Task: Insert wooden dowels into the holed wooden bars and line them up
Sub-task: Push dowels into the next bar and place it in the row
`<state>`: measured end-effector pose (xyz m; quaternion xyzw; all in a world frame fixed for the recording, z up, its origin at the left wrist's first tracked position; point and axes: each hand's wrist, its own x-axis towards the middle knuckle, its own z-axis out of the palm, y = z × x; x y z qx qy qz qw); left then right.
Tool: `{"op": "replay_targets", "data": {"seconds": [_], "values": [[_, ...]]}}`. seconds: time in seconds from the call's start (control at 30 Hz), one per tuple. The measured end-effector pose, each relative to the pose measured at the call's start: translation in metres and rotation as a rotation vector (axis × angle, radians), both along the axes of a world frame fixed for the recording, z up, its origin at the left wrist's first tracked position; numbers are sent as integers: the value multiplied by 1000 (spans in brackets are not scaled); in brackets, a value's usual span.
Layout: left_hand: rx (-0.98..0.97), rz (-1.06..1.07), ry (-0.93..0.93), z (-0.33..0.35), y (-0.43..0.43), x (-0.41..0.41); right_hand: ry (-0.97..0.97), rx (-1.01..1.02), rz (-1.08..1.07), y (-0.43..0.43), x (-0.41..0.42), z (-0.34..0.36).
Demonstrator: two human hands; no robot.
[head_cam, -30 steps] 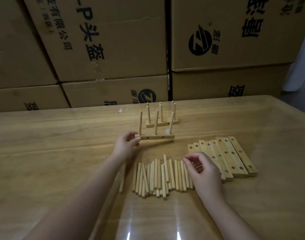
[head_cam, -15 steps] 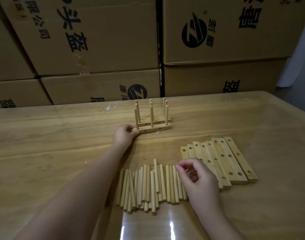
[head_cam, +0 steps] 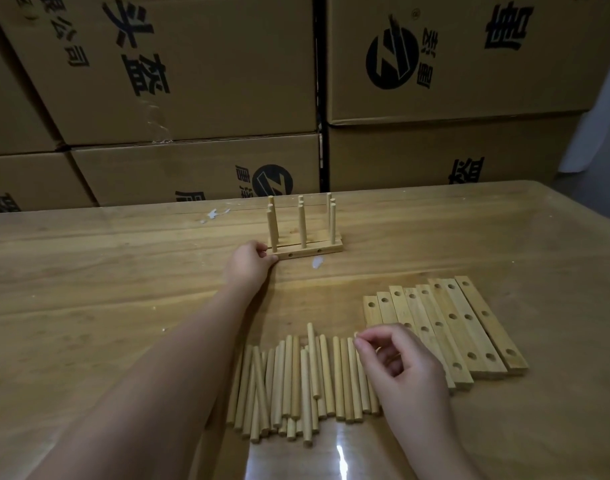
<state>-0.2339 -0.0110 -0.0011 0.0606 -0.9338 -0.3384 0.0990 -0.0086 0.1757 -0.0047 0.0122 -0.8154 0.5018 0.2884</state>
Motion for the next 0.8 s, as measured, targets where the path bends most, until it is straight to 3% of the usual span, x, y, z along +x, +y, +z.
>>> {"op": "replay_targets", "data": {"seconds": [0.8], "values": [[-204,-26,-20,1,3,-16,-23,-39,-21,0,3,3]]}}
